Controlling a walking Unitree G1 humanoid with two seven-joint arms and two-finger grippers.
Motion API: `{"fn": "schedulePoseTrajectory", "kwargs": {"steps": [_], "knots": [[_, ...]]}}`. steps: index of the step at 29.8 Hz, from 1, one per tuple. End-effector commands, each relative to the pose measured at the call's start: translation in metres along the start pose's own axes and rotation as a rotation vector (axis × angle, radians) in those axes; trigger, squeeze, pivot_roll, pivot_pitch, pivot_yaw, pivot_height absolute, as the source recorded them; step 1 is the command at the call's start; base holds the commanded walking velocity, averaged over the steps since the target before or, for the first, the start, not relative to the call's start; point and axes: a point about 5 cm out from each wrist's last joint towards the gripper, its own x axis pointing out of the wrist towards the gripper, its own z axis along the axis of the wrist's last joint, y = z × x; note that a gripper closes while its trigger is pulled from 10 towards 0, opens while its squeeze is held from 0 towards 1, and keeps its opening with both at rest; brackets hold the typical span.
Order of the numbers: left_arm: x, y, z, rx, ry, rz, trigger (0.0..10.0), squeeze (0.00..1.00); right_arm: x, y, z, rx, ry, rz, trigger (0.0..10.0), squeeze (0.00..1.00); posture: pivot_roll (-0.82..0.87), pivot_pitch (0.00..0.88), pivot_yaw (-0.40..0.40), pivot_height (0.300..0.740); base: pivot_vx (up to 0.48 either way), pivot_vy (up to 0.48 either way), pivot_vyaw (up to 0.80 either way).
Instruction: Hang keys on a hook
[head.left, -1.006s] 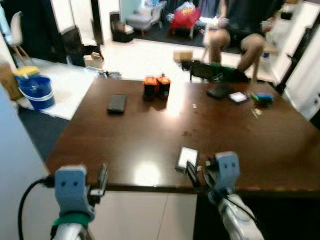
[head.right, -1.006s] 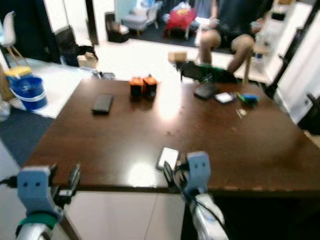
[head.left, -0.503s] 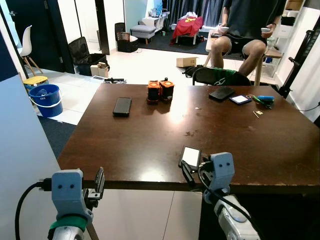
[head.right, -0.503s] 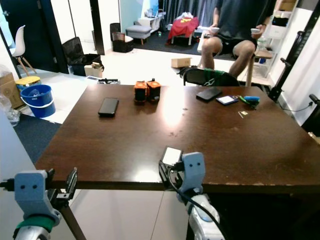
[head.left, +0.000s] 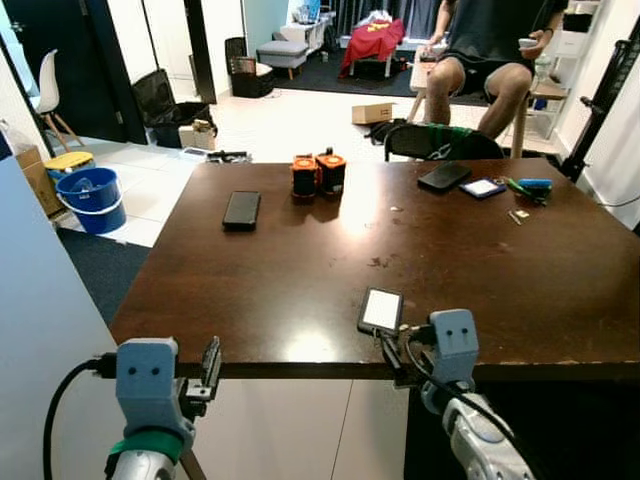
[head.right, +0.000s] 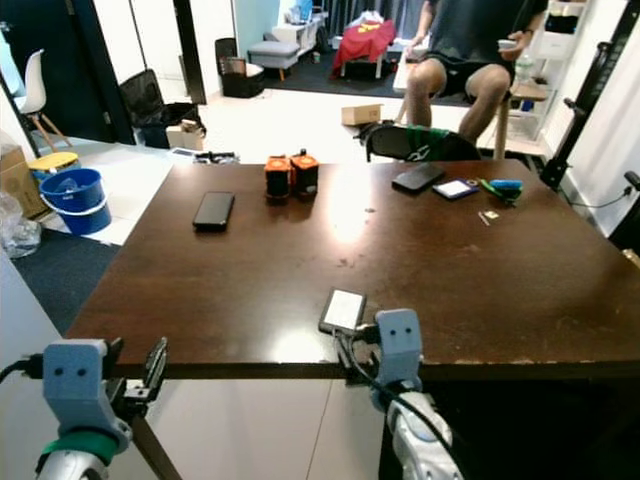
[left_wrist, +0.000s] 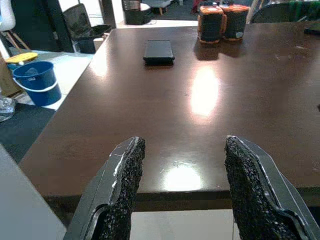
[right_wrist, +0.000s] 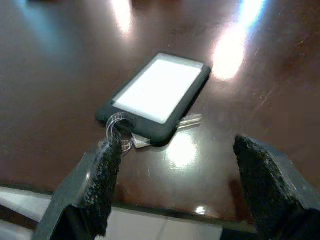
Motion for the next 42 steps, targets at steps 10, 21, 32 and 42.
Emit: {"fn": "schedulePoseTrajectory", "kwargs": {"steps": [10, 21, 32, 42], "knots": [[-0.003, -0.001, -0.005, 0.0, 0.056, -0.079, 10.0, 0.0, 0.012, 0.012, -0.002, 0.066, 0.12, 0.221, 10.0, 0.0, -0.16, 0.068, 0.148, 0.74, 0.0, 0.0, 0.0], [-0.006, -0.001, -0.005, -0.012, 0.068, -0.104, 10.0, 0.0, 0.014, 0.021, 0.003, 0.082, 0.123, 0.306, 10.0, 0.0, -0.16, 0.064, 0.147, 0.74, 0.0, 0.0, 0.0], [-0.011, -0.013, -0.009, -0.055, 0.104, -0.214, 10.0, 0.0, 0.018, 0.027, 0.001, 0.043, 0.165, 0.386, 10.0, 0.0, -0.16, 0.054, 0.137, 0.74, 0.0, 0.0, 0.0], [-0.015, -0.017, -0.01, -0.078, 0.13, -0.263, 10.0, 0.0, 0.022, 0.031, 0.004, -0.05, 0.169, 0.456, 10.0, 0.0, -0.15, 0.056, 0.134, 0.74, 0.0, 0.0, 0.0]]}}
